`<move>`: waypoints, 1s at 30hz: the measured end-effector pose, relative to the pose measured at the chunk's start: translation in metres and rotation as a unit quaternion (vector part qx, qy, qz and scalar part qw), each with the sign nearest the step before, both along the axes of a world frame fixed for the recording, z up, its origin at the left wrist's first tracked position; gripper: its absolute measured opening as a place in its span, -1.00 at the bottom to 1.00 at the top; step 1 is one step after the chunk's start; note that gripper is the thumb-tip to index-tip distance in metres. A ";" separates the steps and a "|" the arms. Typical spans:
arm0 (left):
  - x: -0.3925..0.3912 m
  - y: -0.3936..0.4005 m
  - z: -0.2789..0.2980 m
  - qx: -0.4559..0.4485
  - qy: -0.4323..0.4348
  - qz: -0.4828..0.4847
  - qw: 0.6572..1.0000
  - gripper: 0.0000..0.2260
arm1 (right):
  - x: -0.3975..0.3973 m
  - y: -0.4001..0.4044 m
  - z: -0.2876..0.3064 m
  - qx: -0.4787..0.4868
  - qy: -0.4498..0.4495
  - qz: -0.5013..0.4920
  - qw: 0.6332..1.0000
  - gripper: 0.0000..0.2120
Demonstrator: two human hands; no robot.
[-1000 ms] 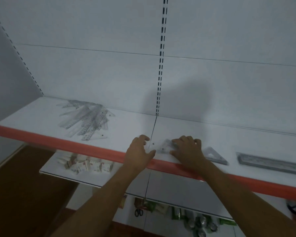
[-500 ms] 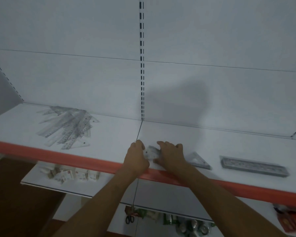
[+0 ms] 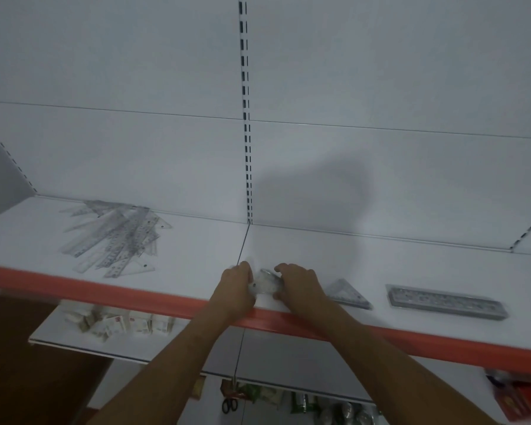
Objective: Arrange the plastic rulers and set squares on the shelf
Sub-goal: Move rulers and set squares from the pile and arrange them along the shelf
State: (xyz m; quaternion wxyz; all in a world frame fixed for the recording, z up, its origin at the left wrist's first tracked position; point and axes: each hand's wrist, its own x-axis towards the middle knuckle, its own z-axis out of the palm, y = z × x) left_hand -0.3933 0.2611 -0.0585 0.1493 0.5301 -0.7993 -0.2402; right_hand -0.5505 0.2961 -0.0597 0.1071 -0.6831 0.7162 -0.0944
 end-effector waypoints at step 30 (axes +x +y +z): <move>-0.026 0.011 0.025 -0.072 0.011 0.005 0.997 -0.55 | -0.022 0.030 0.030 -0.187 -0.161 0.103 0.964 -0.64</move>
